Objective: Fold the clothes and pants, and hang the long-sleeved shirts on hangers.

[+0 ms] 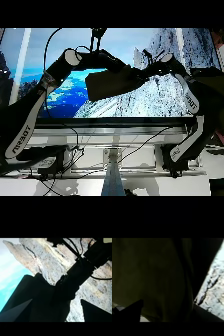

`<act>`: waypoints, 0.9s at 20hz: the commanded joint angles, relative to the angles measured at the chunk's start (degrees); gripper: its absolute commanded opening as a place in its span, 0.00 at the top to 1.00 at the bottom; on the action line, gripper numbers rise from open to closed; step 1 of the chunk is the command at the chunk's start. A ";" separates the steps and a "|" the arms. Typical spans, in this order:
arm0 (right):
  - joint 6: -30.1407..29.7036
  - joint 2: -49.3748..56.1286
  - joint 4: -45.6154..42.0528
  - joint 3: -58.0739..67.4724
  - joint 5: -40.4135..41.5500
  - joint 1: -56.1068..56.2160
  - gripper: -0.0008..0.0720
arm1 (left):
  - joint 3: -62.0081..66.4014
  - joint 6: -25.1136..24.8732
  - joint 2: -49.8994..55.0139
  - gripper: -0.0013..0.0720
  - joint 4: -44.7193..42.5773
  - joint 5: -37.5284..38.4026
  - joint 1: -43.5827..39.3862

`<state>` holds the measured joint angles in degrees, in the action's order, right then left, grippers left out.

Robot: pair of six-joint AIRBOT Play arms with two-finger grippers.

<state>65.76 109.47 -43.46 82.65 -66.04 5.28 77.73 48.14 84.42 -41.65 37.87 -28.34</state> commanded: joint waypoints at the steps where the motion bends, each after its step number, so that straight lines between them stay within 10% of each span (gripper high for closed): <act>1: -2.36 0.35 0.09 -0.02 2.82 5.25 0.66 | 0.00 -0.17 -1.20 0.01 -3.78 2.78 1.62; 2: -2.40 0.17 -0.11 0.11 3.58 6.01 0.95 | 0.00 -0.15 -1.77 0.01 -5.01 3.85 2.47; 6: -2.21 -2.40 -1.95 3.65 3.10 5.38 0.98 | 0.00 6.62 -5.92 0.12 -17.11 12.87 7.23; 9: 1.07 -8.55 -8.13 6.43 3.13 2.36 0.98 | 0.00 16.06 -9.88 0.90 -34.47 22.86 11.96; 10: 2.36 -11.21 -10.34 6.99 3.10 1.01 0.98 | 0.00 18.29 -11.13 0.96 -38.38 25.92 13.49; 18: 20.55 -37.07 -27.67 7.08 -3.41 -18.29 0.98 | 0.00 23.87 -19.12 0.96 -41.68 33.35 19.15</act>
<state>78.26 80.42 -63.29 89.56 -65.36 -6.17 77.73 70.35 67.24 -81.14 68.95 -10.31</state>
